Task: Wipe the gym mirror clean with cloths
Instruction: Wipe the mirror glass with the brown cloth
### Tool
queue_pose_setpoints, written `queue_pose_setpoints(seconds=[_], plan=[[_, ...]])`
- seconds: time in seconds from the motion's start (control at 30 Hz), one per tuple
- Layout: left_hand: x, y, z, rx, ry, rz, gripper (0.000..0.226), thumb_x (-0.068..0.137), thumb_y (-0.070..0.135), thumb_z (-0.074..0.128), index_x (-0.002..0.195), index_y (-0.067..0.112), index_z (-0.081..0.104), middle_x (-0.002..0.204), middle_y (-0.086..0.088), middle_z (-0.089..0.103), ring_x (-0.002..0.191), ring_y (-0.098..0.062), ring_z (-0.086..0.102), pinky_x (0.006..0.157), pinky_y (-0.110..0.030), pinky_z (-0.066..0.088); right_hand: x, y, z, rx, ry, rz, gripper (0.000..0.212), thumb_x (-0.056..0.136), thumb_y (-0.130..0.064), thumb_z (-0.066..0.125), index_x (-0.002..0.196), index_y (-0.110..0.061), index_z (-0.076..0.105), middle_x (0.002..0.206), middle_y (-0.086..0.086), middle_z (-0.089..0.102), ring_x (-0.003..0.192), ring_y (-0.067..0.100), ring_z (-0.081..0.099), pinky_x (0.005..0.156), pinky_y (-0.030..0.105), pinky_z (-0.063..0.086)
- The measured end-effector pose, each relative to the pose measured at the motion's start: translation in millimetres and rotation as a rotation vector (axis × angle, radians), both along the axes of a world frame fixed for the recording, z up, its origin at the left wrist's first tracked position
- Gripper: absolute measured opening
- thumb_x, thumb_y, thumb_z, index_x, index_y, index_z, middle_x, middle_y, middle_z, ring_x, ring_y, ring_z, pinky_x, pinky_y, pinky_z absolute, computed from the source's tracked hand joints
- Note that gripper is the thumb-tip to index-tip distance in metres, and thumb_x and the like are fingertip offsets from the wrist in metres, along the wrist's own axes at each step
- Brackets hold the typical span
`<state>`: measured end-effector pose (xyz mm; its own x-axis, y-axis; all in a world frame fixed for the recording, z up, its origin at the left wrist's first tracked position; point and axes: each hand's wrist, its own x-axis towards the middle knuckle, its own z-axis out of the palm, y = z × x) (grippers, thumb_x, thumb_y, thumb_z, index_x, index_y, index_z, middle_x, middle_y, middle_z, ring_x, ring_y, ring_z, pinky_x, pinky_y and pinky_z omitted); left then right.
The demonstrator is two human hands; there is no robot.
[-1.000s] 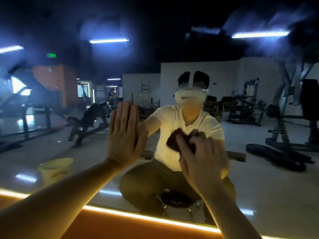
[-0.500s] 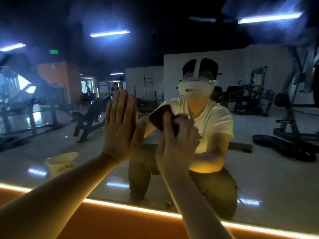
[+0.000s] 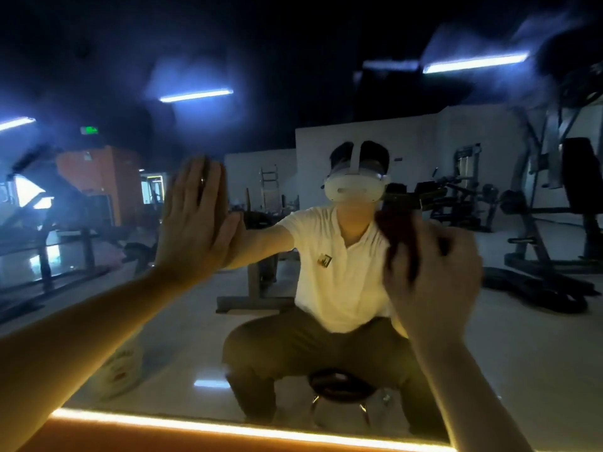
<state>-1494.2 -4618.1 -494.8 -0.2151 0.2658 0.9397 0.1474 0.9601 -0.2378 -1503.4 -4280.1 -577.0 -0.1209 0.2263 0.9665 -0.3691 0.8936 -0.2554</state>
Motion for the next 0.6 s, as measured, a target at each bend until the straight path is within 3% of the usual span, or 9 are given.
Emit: queue_pose_setpoints(seconds=[0.13, 0.27, 0.37, 0.43, 0.53, 0.6], plan=[[-20.0, 3.5, -10.5, 0.045, 0.058, 0.003, 0.076, 0.107, 0.050, 0.019, 0.163, -0.001, 0.012, 0.171, -0.023, 0.005, 0.160, -0.036, 0.003, 0.126, -0.061, 0.015, -1.0, 3.7, 4.6, -0.320, 0.077, -0.008, 0.048, 0.102, -0.028, 0.048, 0.143, -0.004, 0.050, 0.123, 0.026, 0.049, 0.102, 0.040, 0.050, 0.082, 0.045, 0.043], [-20.6, -0.6, -14.7, 0.040, 0.058, -0.009, 0.077, 0.107, 0.052, 0.021, 0.164, 0.001, 0.010, 0.172, -0.022, 0.004, 0.160, -0.035, 0.002, 0.126, -0.060, 0.015, -9.6, -73.1, 8.1, -0.260, 0.083, -0.041, 0.050, 0.103, -0.026, 0.052, 0.146, -0.001, 0.049, 0.121, 0.026, 0.053, 0.103, 0.037, 0.051, 0.084, 0.038, 0.038], [-22.8, -1.9, -21.4, 0.027, 0.040, -0.019, 0.077, 0.105, 0.046, 0.031, 0.163, 0.000, 0.012, 0.172, -0.021, 0.003, 0.160, -0.034, 0.002, 0.127, -0.060, 0.014, -7.3, -140.0, 19.4, -0.219, 0.042, 0.023, 0.049, 0.105, -0.031, 0.050, 0.149, -0.010, 0.048, 0.122, 0.016, 0.053, 0.107, 0.029, 0.053, 0.085, 0.033, 0.045], [-22.7, -6.4, -24.4, 0.006, 0.035, -0.022, 0.076, 0.105, 0.047, 0.029, 0.163, 0.000, 0.014, 0.172, -0.022, 0.004, 0.160, -0.035, 0.003, 0.128, -0.058, 0.010, 0.6, -175.5, 17.5, -0.001, -0.005, 0.095, 0.045, 0.106, -0.036, 0.048, 0.147, -0.016, 0.049, 0.118, 0.003, 0.053, 0.109, 0.023, 0.056, 0.088, 0.021, 0.045], [-20.2, -12.3, -25.5, -0.048, 0.037, -0.044, 0.075, 0.107, 0.050, 0.020, 0.163, 0.000, 0.017, 0.171, -0.024, 0.006, 0.160, -0.037, 0.004, 0.128, -0.057, 0.010, 2.6, -164.4, 26.8, 0.601, 0.090, -0.031, 0.047, 0.103, -0.033, 0.055, 0.143, -0.009, 0.050, 0.118, 0.017, 0.060, 0.110, 0.034, 0.061, 0.092, 0.045, 0.054], [-19.5, -15.3, -27.1, -0.062, 0.022, -0.049, 0.074, 0.108, 0.050, 0.020, 0.163, 0.001, 0.014, 0.171, -0.023, 0.005, 0.160, -0.037, 0.004, 0.128, -0.058, 0.011, 1.1, -123.6, 53.7, 0.673, 0.099, -0.146, 0.056, 0.097, -0.035, 0.060, 0.145, -0.009, 0.046, 0.113, 0.019, 0.061, 0.101, 0.033, 0.062, 0.089, 0.049, 0.051]])
